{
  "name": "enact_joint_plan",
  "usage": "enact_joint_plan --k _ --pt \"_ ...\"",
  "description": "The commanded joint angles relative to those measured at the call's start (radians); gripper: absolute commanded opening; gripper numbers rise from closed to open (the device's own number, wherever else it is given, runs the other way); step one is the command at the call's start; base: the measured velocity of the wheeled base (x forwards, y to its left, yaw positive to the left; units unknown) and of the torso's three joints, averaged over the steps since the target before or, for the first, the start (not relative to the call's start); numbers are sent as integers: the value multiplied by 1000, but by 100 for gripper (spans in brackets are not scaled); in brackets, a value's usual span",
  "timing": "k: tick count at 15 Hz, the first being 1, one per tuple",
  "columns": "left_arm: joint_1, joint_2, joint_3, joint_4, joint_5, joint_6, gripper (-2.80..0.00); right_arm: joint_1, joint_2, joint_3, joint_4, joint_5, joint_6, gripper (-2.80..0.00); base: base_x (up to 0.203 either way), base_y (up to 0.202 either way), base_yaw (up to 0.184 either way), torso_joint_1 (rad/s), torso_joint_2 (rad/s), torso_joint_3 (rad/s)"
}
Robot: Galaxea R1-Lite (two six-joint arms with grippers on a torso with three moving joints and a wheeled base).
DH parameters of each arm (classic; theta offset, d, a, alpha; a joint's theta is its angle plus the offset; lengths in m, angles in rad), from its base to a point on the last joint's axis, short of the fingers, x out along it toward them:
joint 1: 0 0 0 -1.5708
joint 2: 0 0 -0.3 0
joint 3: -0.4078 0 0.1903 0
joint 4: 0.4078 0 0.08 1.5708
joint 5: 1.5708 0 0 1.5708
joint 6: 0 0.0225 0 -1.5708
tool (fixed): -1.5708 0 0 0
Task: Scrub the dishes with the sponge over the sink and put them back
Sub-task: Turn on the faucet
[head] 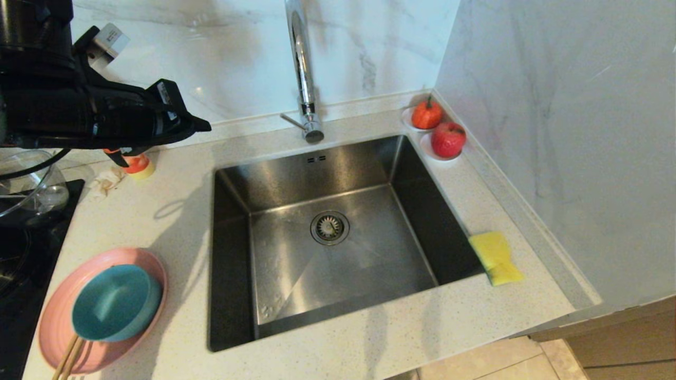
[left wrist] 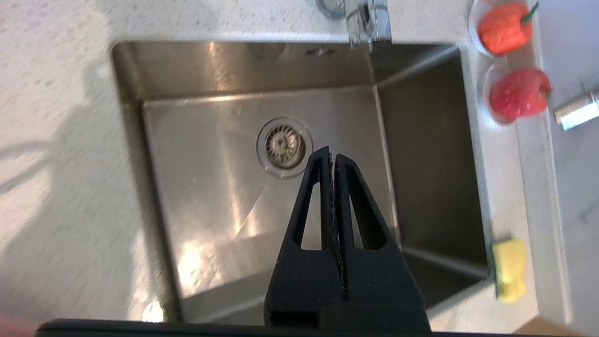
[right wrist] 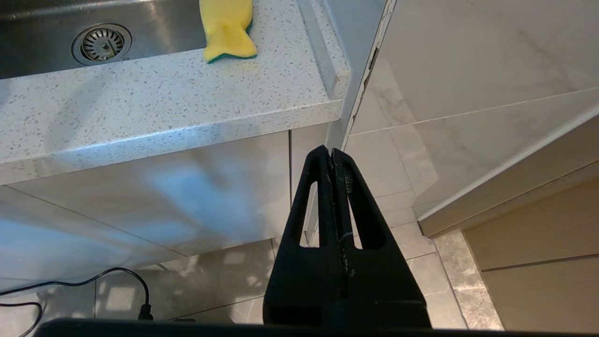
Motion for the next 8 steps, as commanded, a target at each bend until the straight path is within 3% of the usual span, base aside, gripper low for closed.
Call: enact_joint_plan --k 1,8 --pt "1 82 -52 1 0 -7 -280 0 0 0 0 0 0 -280 0 0 0 0 0 0" --pt "-1 179 -145 1 -3 -45 -280 0 0 0 0 0 0 -280 0 0 0 0 0 0"
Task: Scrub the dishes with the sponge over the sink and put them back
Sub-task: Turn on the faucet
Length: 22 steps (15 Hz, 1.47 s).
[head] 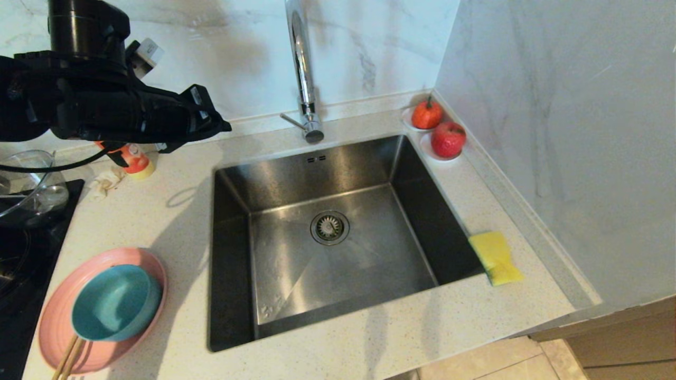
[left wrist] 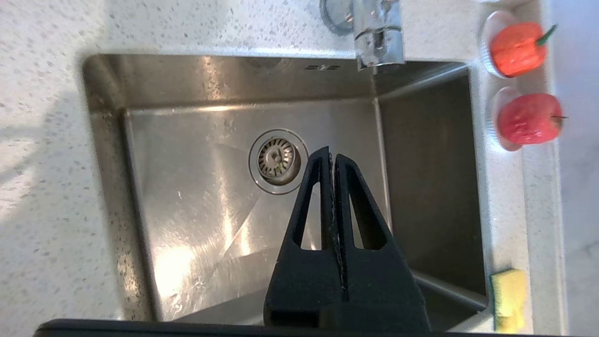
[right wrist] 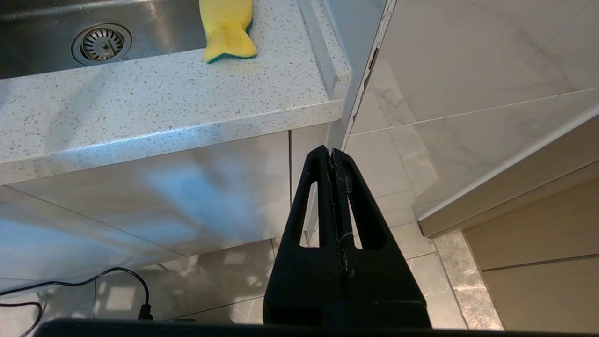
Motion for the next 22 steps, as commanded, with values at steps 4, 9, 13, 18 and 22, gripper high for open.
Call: enact_joint_plan --k 4,9,13,18,22 --pt "1 36 -39 0 -1 -5 -280 0 0 0 -1 0 0 -280 0 0 0 0 0 0" --pt "-5 26 -52 2 1 -4 -280 0 0 0 -1 0 0 -280 0 0 0 0 0 0" --pt "-5 44 -77 0 1 -4 -280 0 0 0 -1 0 0 -280 0 0 0 0 0 0" --pt "-4 102 -123 -19 2 -19 -280 0 0 0 -1 0 0 -280 0 0 0 0 0 0" --pt "-4 151 -166 -29 1 -38 -280 0 0 0 -1 0 0 -280 0 0 0 0 0 0"
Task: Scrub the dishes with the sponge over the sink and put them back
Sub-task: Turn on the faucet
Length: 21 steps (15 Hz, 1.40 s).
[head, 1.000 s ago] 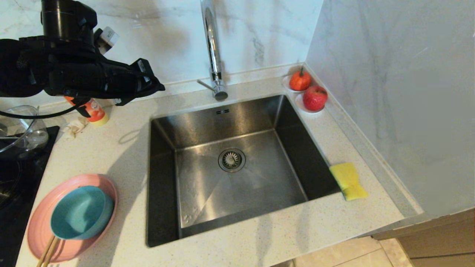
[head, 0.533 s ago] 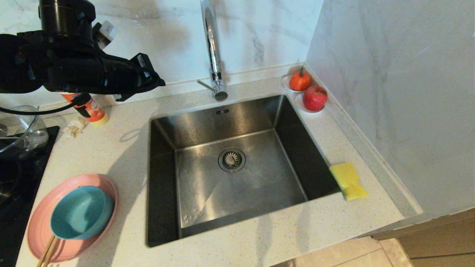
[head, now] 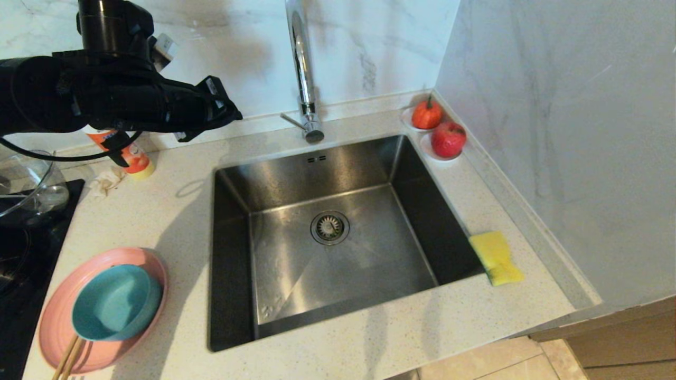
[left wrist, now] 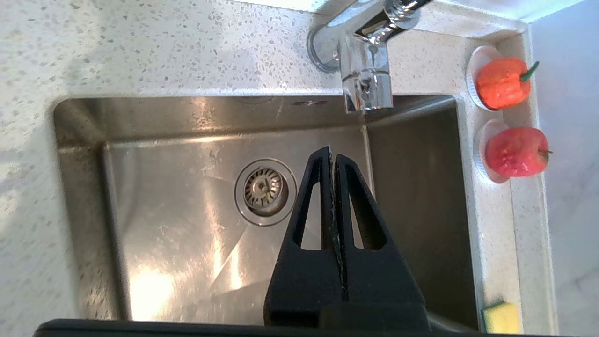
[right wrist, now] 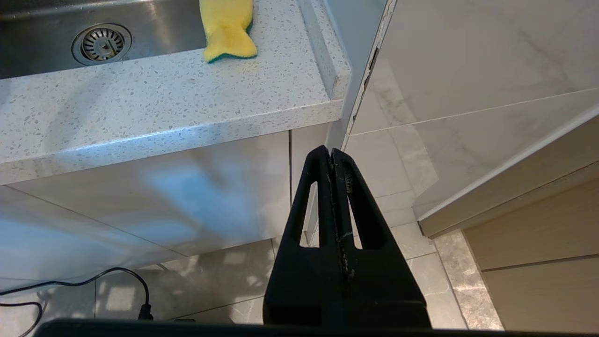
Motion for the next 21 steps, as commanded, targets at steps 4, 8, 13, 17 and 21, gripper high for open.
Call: enact_joint_plan --k 4,8,13,17,21 --pt "0 80 -70 -53 -15 -44 -280 0 0 0 -1 0 0 -280 0 0 0 0 0 0" --pt "-1 181 -81 -238 -4 -42 -280 0 0 0 -1 0 0 -280 0 0 0 0 0 0" --pt "-9 224 -110 -264 -44 -42 -280 0 0 0 -1 0 0 -280 0 0 0 0 0 0" --pt "-13 247 -110 -295 -65 -48 -280 0 0 0 -1 0 0 -280 0 0 0 0 0 0" --pt "-29 246 -113 -313 -76 -48 -280 0 0 0 -1 0 0 -280 0 0 0 0 0 0"
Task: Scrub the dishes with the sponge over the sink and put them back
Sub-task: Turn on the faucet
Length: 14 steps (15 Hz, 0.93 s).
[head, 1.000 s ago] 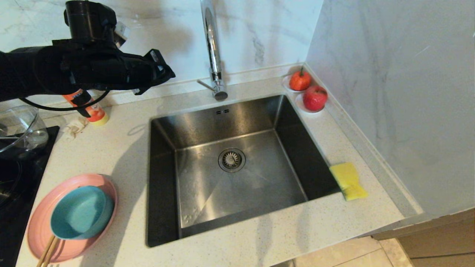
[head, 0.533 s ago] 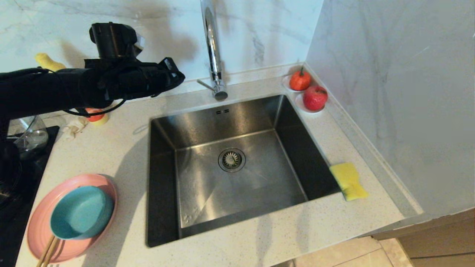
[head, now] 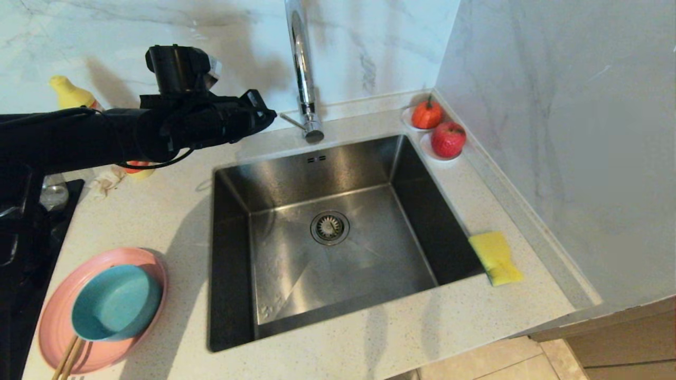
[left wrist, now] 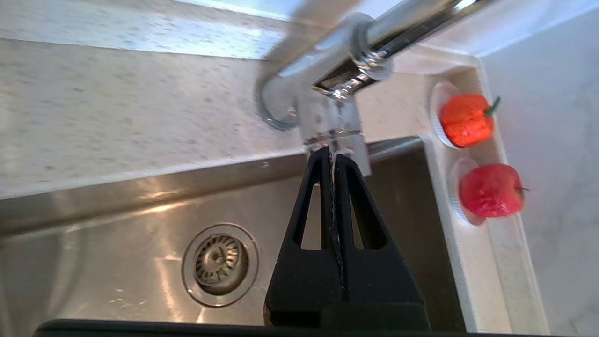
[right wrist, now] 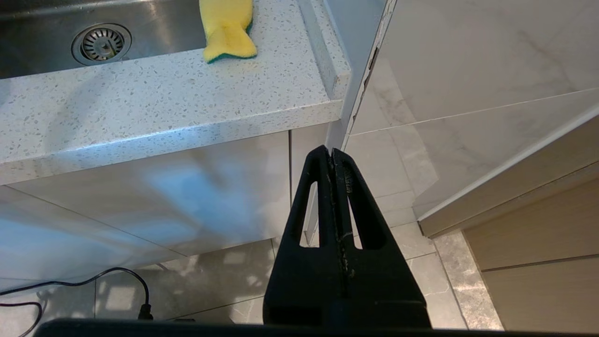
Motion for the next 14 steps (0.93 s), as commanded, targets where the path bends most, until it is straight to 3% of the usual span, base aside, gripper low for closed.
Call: enact_joint_plan --k 1,14 --pt "-4 3 0 -9 -1 -3 -280 0 0 0 0 0 0 -280 0 0 0 0 0 0" --pt "-6 17 0 -40 -28 -6 -280 0 0 0 0 0 0 -280 0 0 0 0 0 0"
